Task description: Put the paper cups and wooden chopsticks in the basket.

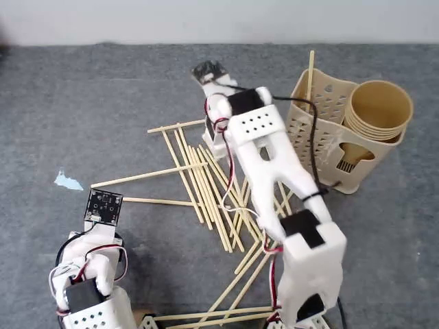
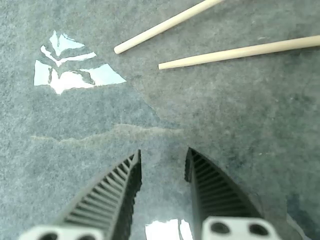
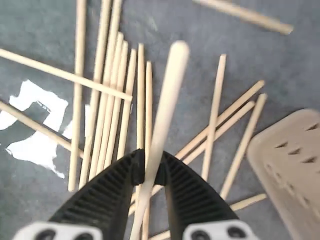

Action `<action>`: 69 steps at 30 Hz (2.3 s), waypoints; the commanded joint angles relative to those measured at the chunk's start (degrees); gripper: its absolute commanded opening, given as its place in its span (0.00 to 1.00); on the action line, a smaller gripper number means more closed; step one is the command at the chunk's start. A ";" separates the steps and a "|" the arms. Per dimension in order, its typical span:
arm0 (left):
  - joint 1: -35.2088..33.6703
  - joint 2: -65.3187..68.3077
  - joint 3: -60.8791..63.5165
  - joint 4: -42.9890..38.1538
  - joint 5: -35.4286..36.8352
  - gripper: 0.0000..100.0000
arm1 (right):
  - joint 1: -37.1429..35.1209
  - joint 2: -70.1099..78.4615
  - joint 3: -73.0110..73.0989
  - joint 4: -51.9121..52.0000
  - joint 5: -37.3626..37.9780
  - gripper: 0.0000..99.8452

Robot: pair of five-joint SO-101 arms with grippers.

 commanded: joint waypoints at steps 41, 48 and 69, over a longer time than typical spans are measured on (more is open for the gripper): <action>0.26 -0.44 -0.66 0.35 0.35 0.14 | 27.12 -10.68 -29.80 -9.71 6.24 0.04; 0.26 -0.44 -0.66 0.35 0.35 0.14 | 25.63 -11.56 -29.98 -5.49 5.98 0.18; 0.26 -0.44 -0.66 0.35 0.35 0.14 | 2.95 6.90 -29.71 15.78 0.09 0.10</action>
